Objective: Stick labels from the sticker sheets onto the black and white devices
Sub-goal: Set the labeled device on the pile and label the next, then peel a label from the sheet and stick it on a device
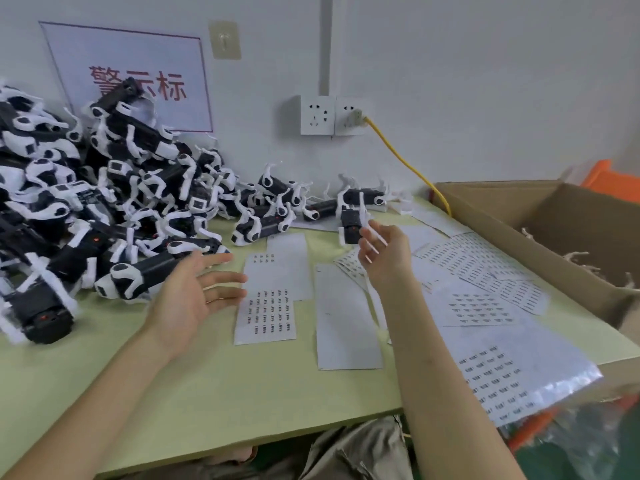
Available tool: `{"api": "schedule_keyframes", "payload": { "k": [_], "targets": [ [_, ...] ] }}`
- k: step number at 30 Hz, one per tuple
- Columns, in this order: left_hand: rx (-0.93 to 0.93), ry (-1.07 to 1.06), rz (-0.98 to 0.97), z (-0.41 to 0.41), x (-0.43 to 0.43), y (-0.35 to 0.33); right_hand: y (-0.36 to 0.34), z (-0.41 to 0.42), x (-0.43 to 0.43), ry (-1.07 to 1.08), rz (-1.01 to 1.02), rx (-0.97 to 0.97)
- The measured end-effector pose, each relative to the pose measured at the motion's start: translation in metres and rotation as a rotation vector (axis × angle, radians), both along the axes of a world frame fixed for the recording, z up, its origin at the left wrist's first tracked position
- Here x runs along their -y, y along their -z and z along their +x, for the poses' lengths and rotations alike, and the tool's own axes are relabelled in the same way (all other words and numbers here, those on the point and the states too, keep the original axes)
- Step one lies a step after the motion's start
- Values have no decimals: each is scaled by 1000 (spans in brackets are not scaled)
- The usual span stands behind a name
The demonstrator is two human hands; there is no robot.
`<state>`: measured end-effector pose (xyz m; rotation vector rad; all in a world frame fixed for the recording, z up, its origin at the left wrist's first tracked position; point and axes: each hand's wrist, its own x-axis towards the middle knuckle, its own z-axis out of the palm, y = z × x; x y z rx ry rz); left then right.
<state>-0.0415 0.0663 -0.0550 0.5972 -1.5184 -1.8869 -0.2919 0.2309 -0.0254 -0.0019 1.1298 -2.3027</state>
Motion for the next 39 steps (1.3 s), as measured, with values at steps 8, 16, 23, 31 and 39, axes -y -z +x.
{"api": "schedule_keyframes", "payload": {
  "k": [8, 16, 23, 31, 39],
  "targets": [
    [302, -775, -890, 1, -12, 5, 9, 38, 37, -78, 480, -722],
    [880, -877, -1008, 25, 17, 6, 14, 58, 45, -211, 533, -968],
    [869, -852, -1135, 30, 26, 9, 12, 57, 45, -213, 540, -957],
    [341, -860, -1504, 15, 10, 3, 8, 61, 40, -521, 238, -795],
    [168, -735, -1773, -2, -16, 11, 7, 89, 43, -1137, 76, -846]
  ]
}}
